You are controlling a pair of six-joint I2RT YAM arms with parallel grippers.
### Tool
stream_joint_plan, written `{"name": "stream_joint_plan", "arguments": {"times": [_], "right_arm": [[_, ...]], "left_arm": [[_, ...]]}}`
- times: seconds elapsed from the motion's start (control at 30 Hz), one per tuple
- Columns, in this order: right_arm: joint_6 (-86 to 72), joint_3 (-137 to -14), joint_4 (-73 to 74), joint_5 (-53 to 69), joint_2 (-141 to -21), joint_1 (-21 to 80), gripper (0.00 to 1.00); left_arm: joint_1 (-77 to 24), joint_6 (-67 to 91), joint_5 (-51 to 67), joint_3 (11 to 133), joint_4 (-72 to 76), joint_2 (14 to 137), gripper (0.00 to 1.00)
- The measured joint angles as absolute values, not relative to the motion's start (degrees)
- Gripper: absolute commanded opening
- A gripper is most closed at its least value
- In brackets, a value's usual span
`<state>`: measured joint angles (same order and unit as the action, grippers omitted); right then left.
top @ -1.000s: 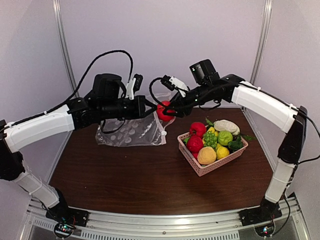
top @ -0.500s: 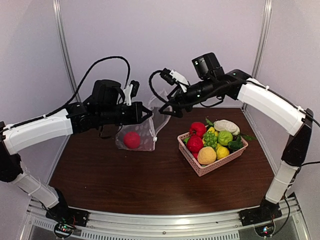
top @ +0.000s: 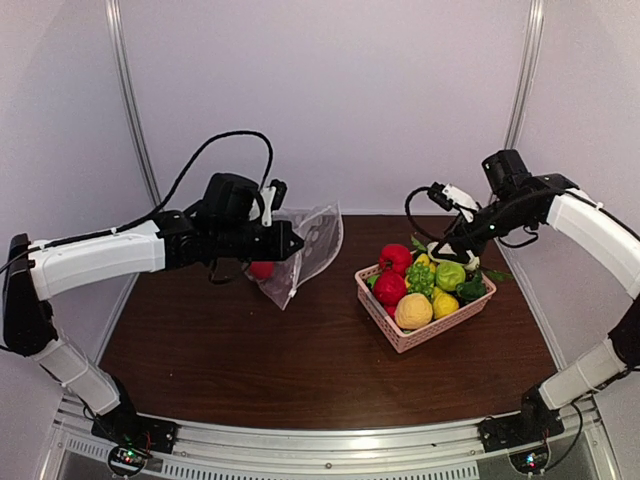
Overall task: Place the food in the zip-top bag and seal the zipper
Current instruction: Pick up the fake vegetable from the bin.
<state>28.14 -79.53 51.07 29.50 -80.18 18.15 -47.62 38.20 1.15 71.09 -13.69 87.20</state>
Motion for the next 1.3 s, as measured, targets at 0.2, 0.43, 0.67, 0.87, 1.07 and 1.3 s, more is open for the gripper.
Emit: {"name": "stream_joint_plan", "arguments": {"times": [0.2,0.43,0.67,0.87,1.07,1.3], "right_arm": [[35.6,-68.0,54.0,19.8,-67.8,16.6,0.73],[39.2,-63.0,54.0,13.1,-67.6,16.6,0.67],[40.4,-61.1,50.9,10.1,-70.7,16.6,0.62],[40.8,-59.5,49.1,9.0,-71.3,17.0,0.63],[40.8,-56.9,46.4,8.4,-72.3,17.7,0.58],[40.2,-56.0,43.4,5.9,-73.5,19.4,0.35]], "left_arm": [[-47.4,36.8,1.4,71.3,-14.2,87.5,0.0],[-47.2,35.9,1.3,71.5,-15.1,87.5,0.0],[-47.2,35.8,1.3,71.5,-15.5,87.3,0.0],[-47.2,35.7,1.3,71.5,-16.3,87.2,0.0],[-47.2,35.7,1.3,71.7,-16.5,87.2,0.0],[-47.2,35.7,1.3,71.7,-16.6,87.2,0.0]]}}
